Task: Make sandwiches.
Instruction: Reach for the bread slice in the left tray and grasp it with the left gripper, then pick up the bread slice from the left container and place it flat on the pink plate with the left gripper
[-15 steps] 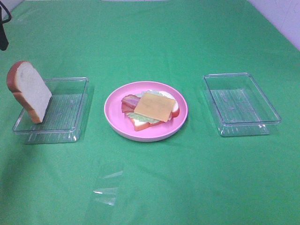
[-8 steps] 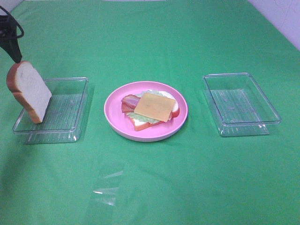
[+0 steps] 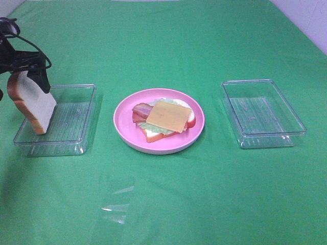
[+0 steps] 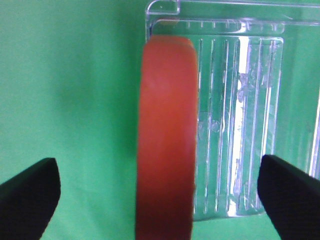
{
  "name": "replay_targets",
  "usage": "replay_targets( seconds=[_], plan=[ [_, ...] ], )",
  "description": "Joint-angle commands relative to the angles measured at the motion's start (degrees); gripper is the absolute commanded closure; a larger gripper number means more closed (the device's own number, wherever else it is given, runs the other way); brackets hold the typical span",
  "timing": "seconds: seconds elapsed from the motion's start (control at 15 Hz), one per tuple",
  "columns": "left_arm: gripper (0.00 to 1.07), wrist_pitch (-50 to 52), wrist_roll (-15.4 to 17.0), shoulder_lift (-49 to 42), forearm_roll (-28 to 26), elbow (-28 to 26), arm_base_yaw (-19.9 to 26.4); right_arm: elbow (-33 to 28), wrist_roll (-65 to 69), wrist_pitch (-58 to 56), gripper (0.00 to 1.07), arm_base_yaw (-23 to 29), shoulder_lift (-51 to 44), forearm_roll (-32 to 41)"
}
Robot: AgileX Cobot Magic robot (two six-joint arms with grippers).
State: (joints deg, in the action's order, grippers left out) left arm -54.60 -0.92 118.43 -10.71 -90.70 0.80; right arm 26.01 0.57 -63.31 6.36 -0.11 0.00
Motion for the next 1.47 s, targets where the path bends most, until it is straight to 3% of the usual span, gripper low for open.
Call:
replay_targets(
  seconds=[0.07, 0.2, 0.4, 0.53, 0.67, 1.2, 1.33, 1.47],
  plan=[
    [0.12, 2.52, -0.63, 0.57, -1.83, 0.23, 0.17, -0.23, -0.57, 0.23, 0.11, -0.29, -1.55, 0.0],
    [0.26, 2.86, -0.63, 0.57, -2.01, 0.06, 0.17, -0.23, -0.57, 0.23, 0.11, -0.29, -1.55, 0.0],
    [0.6, 2.58, -0.57, 0.57, -2.18, 0.06, 0.17, -0.23, -0.57, 0.23, 0.11, -0.29, -1.55, 0.0],
    [0.9, 2.41, -0.57, 0.57, -3.67, 0.06, 0.17, -0.23, -0.57, 0.23, 0.11, -0.29, -1.55, 0.0],
    [1.04, 2.29, -0.74, 0.57, -4.07, 0.06, 0.17, -0.23, -0.57, 0.23, 0.11, -0.29, -1.55, 0.0],
    [1.05, 0.34, -0.74, -3.27, -12.38, -2.41, -0.8, -0.23, -0.57, 0.23, 0.11, -0.29, -1.55, 0.0],
    [1.05, -3.32, -0.86, -4.47, -17.07, -7.33, -2.75, -0.23, -0.57, 0.23, 0.11, -0.29, -1.55, 0.0],
    [1.05, -4.13, -3.55, -4.47, -21.83, -10.66, -4.81, -0.23, -0.57, 0.23, 0.11, -0.29, -1.55, 0.0]
  ],
)
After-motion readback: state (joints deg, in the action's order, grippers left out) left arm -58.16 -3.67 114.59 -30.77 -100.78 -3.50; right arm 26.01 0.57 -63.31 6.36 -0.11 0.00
